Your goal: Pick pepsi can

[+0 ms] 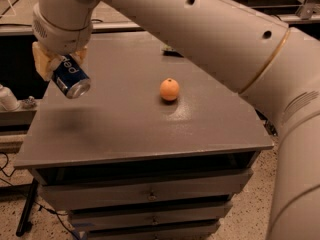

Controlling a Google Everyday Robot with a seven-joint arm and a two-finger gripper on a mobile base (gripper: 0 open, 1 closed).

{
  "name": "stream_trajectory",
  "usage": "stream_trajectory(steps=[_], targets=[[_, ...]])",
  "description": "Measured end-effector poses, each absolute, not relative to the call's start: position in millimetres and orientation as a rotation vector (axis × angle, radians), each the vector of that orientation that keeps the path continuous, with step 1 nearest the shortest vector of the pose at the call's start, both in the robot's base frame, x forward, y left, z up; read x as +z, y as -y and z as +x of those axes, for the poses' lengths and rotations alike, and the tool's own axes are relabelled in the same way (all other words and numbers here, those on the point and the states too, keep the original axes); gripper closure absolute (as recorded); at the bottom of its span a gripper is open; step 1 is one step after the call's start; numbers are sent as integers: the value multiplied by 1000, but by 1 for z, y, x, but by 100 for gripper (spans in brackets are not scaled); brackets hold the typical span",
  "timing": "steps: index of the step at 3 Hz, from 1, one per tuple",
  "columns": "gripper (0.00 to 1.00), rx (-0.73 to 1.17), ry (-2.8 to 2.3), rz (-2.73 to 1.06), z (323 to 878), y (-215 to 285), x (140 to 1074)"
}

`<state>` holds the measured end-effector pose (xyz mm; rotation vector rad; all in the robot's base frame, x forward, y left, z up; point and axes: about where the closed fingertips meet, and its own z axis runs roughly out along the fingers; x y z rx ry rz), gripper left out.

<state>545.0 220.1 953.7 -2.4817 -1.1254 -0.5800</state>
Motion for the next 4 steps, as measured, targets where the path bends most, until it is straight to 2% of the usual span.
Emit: stream_trajectory(steps=[2, 4], targets=[[100, -670, 1221, -2435, 536, -217, 954], [100, -973, 1409, -2213, 542, -207, 962]])
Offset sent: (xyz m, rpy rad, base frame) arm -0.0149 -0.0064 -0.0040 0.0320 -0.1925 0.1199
